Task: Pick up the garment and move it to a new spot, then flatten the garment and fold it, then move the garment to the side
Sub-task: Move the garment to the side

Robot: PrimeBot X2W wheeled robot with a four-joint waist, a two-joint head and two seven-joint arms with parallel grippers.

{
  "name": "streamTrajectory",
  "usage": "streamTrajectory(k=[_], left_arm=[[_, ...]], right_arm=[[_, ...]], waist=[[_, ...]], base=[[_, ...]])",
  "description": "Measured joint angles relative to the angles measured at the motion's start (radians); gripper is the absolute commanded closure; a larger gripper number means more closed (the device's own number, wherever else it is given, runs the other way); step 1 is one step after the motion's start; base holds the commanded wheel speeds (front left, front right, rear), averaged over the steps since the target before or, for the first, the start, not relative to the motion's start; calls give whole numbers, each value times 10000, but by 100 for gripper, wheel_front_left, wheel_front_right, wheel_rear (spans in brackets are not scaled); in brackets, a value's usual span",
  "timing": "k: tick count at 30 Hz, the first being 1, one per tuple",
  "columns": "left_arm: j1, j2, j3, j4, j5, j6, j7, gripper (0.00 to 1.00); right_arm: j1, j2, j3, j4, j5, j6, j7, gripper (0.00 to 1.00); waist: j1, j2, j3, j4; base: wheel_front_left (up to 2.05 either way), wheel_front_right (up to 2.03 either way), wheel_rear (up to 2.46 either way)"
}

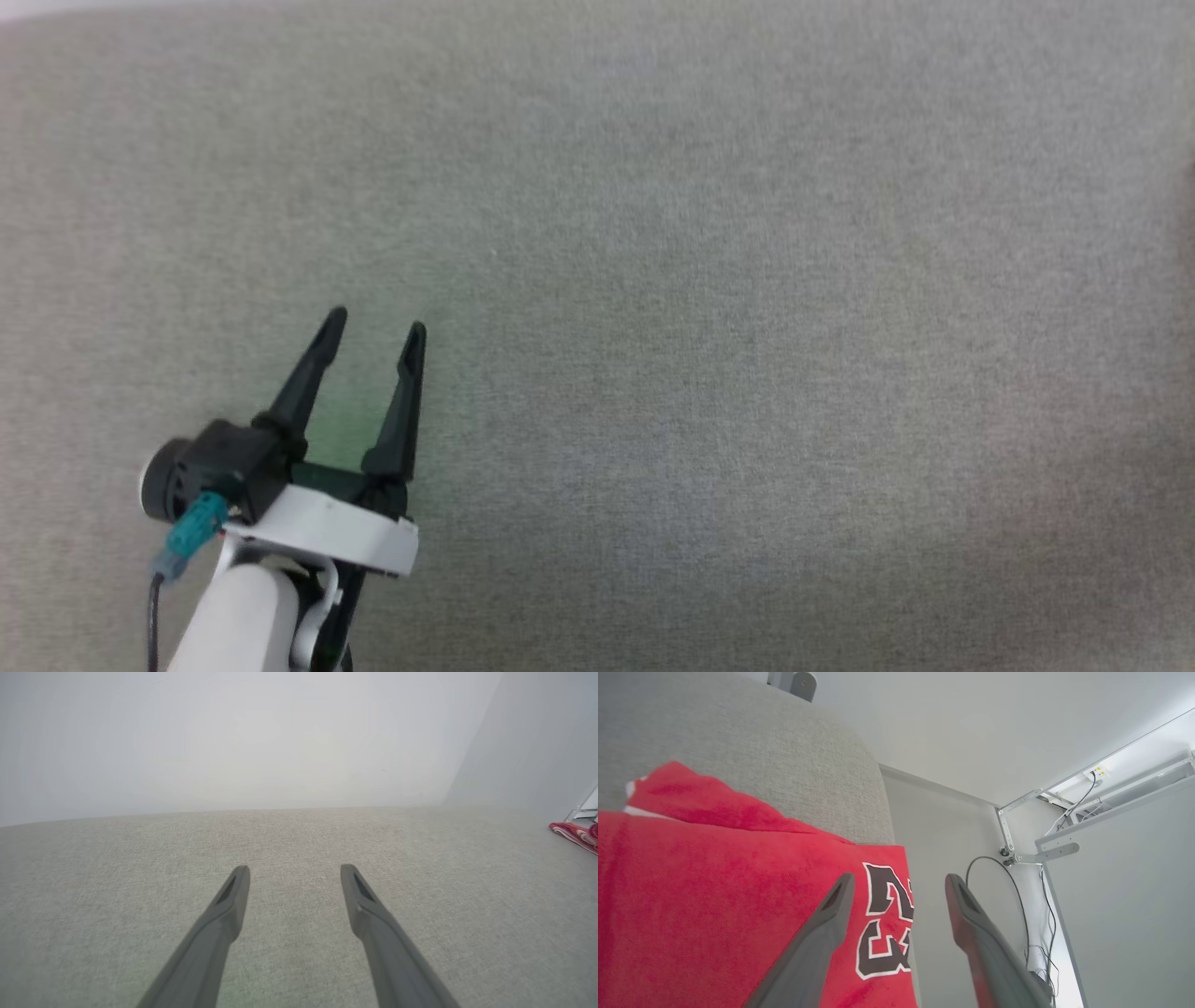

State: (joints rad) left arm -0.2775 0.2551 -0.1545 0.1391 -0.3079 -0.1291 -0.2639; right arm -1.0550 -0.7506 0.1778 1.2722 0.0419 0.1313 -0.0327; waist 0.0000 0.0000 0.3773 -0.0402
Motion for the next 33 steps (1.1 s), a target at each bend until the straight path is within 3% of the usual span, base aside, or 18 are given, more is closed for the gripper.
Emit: streamTrajectory(k=[10, 17, 33], left_arm=[[1169, -213, 662, 213, -2, 0, 0, 0], [1980, -268, 1208, 209, 27, 0, 0, 0], [3595, -447, 2259, -184, 222, 0, 0, 0]], right_arm=[[1255, 1586, -75, -268, 12, 0, -1916, 0], [2335, 2681, 36, -1062, 196, 0, -2272, 0], [5553, 3712, -911, -4698, 834, 0, -2286, 0]], waist=[[0, 0, -1371, 348], [0, 0, -2402, 583], [0, 0, -4242, 1104]], base=[[0, 0, 0], [0, 0, 0], [0, 0, 0]])
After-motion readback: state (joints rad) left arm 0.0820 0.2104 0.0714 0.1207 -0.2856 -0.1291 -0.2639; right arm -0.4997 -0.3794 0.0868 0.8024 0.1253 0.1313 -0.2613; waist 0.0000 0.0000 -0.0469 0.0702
